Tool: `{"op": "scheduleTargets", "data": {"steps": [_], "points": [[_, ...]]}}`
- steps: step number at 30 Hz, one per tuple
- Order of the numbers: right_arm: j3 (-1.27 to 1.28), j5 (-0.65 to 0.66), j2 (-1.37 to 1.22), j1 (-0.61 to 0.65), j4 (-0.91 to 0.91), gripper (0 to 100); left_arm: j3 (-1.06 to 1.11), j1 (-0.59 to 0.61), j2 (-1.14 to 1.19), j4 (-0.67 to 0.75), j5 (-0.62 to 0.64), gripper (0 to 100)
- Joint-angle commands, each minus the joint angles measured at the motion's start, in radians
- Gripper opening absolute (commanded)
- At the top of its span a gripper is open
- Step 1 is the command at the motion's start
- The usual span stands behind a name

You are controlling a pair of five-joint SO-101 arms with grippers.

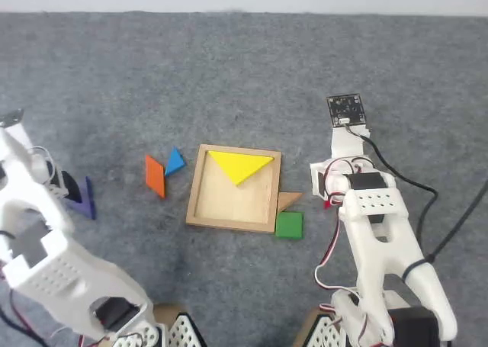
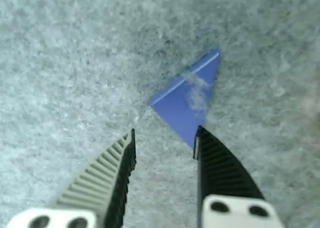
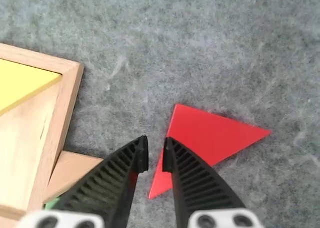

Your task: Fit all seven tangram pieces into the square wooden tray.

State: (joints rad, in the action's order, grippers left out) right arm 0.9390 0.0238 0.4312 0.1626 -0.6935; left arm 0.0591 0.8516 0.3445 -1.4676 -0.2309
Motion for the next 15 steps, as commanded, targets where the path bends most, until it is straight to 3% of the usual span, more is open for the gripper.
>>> {"op": "scheduleTargets", "data": {"steps": [1, 9, 15], "points": [[-0.008, 0.012, 0.054, -0.002, -0.008, 6.2, 0.010, -0.005, -0.012, 0.052, -0.020, 19], [-0.008, 0.012, 0.054, -0.002, -0.008, 6.2, 0.074, -0.005, -0.012, 0.114, -0.044, 31], [-0.008, 0.012, 0.054, -0.001, -0.008, 6.2, 0.073, -0.017, 0.029, 0.163, -0.069, 32]]}}
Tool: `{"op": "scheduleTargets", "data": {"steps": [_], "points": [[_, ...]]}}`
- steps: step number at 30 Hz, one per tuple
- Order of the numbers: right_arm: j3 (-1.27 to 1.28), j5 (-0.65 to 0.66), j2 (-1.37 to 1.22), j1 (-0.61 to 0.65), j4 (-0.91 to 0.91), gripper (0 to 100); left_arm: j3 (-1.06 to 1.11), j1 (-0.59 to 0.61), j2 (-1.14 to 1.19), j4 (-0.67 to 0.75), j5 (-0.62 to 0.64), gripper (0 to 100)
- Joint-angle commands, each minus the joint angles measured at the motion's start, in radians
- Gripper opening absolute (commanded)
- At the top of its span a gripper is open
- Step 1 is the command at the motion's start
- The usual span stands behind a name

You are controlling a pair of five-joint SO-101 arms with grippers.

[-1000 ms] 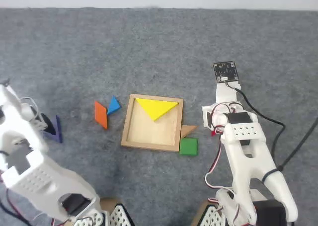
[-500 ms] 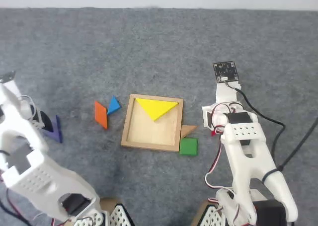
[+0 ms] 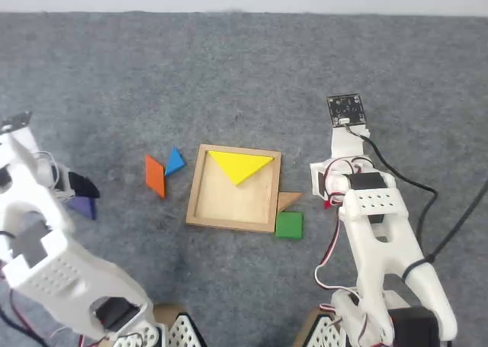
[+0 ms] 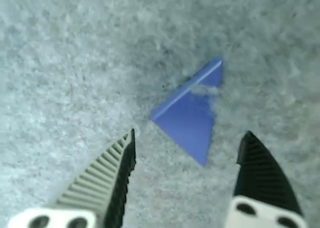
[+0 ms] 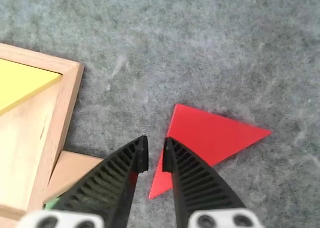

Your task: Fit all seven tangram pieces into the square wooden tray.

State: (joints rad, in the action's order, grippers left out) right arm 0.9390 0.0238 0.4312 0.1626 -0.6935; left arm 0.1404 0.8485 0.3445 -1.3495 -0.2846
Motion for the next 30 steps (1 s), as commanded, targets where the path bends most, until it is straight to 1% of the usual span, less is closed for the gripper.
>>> {"op": "scheduleTargets", "data": {"steps": [1, 6, 9, 13, 16, 20, 30], "points": [[-0.008, 0.012, 0.054, -0.001, -0.008, 6.2, -0.013, -0.017, 0.055, 0.048, -0.017, 32], [-0.008, 0.012, 0.054, -0.001, -0.008, 6.3, -0.079, -0.029, 0.204, 0.046, -0.020, 32], [-0.008, 0.012, 0.054, -0.001, -0.008, 6.3, -0.142, -0.025, 0.249, 0.008, -0.021, 32], [-0.008, 0.012, 0.054, -0.001, -0.008, 6.3, -0.153, -0.028, 0.235, 0.002, -0.023, 31], [-0.008, 0.012, 0.054, -0.001, -0.008, 6.3, -0.150, -0.029, 0.209, 0.002, -0.028, 26], [-0.008, 0.014, 0.054, -0.001, -0.008, 6.3, -0.147, -0.029, 0.186, -0.006, -0.074, 21], [-0.008, 0.014, 0.054, -0.001, -0.008, 6.3, -0.143, -0.029, 0.189, -0.003, -0.080, 18]]}}
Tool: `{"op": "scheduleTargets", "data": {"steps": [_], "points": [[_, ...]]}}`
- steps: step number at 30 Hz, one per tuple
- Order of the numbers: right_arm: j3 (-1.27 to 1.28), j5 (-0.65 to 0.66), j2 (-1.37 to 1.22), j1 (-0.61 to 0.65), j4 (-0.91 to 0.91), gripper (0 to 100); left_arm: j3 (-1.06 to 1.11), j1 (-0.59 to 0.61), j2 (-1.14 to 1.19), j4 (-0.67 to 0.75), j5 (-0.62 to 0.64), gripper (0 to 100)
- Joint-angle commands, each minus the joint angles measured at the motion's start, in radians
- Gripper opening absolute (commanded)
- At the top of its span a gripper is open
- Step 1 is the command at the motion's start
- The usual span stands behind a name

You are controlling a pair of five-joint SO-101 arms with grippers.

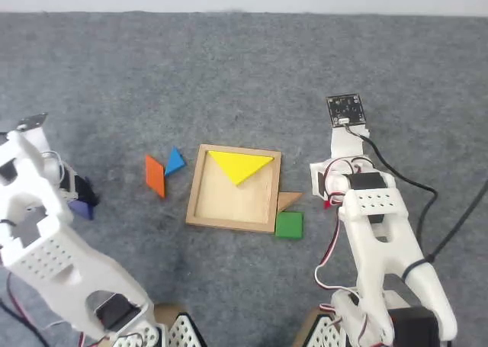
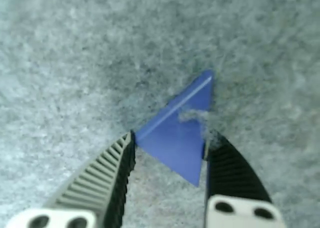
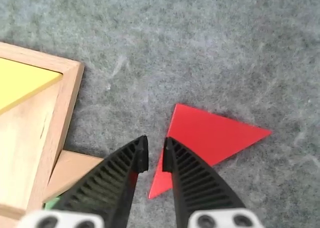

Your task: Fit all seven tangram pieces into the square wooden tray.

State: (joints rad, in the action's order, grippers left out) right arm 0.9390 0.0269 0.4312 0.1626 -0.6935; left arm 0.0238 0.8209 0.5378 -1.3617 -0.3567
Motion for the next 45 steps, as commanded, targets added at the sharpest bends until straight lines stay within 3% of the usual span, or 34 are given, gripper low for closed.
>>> {"op": "scheduleTargets", "data": {"steps": [1, 19, 26, 38, 45], "points": [[-0.008, 0.011, 0.054, 0.001, -0.008, 6.3, -0.019, -0.002, -0.009, 0.014, -0.008, 18], [-0.008, 0.011, 0.054, 0.001, -0.008, 6.3, -0.025, 0.008, -0.015, 0.008, -0.064, 15], [-0.008, 0.011, 0.054, -0.001, -0.008, 6.3, -0.117, 0.017, -0.011, -0.051, -0.259, 28], [-0.008, 0.011, 0.054, -0.001, -0.008, 6.3, -0.206, 0.008, -0.003, -0.023, -0.453, 29], [-0.008, 0.011, 0.054, 0.001, -0.008, 6.3, -0.196, -0.044, 0.087, 0.002, -0.471, 29]]}}
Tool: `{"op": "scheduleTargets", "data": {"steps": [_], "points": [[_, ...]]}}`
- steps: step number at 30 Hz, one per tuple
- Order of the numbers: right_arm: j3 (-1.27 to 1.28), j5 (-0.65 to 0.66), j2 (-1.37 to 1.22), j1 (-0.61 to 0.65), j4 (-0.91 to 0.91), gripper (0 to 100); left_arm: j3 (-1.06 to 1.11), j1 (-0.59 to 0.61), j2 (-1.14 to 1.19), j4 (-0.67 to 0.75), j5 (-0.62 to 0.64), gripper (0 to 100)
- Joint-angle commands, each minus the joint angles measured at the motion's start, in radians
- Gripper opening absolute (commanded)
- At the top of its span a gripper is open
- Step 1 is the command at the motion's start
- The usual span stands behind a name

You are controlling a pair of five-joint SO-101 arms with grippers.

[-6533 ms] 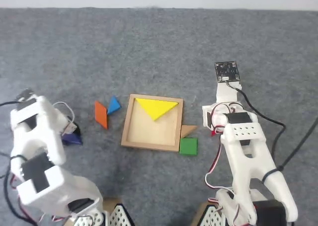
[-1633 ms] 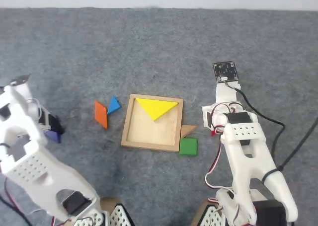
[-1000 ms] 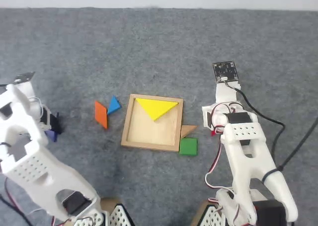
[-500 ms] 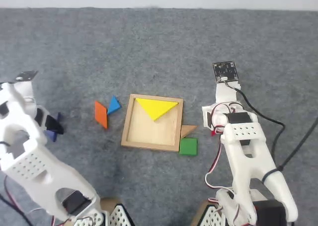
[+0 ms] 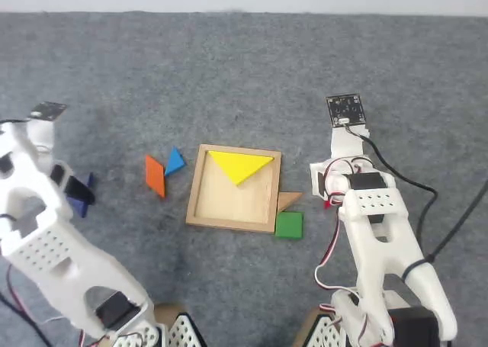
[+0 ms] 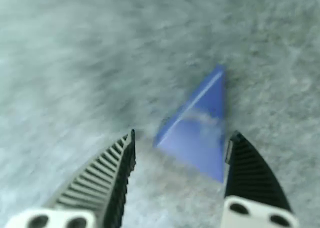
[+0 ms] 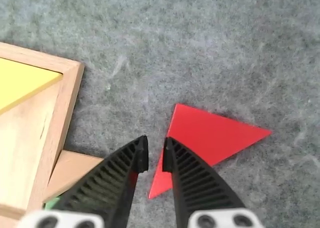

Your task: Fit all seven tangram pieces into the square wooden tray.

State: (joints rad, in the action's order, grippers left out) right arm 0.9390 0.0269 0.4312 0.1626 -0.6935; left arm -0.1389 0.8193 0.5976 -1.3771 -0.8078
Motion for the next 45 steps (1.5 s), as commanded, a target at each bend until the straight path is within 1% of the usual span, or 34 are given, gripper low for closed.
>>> {"op": "scheduleTargets", "data": {"steps": [1, 7, 13, 17, 33, 38, 45], "points": [[-0.008, 0.011, 0.054, 0.001, -0.008, 6.3, -0.033, -0.052, 0.041, 0.014, -0.020, 29], [-0.008, 0.011, 0.054, 0.001, -0.008, 6.3, -0.027, -0.064, 0.077, 0.008, -0.017, 29], [-0.008, 0.011, 0.054, 0.001, -0.008, 6.3, -0.027, -0.060, 0.077, -0.023, -0.017, 19], [-0.008, 0.011, 0.054, 0.001, -0.008, 6.3, -0.027, -0.063, 0.080, -0.041, -0.017, 17], [-0.008, 0.011, 0.054, -0.001, -0.008, 6.3, -0.027, -0.058, 0.080, -0.041, -0.023, 16], [-0.008, 0.011, 0.054, -0.001, -0.008, 6.3, -0.028, -0.060, 0.084, -0.041, -0.098, 16], [-0.008, 0.011, 0.054, -0.001, -0.008, 6.3, -0.027, -0.058, 0.081, -0.043, -0.098, 16]]}}
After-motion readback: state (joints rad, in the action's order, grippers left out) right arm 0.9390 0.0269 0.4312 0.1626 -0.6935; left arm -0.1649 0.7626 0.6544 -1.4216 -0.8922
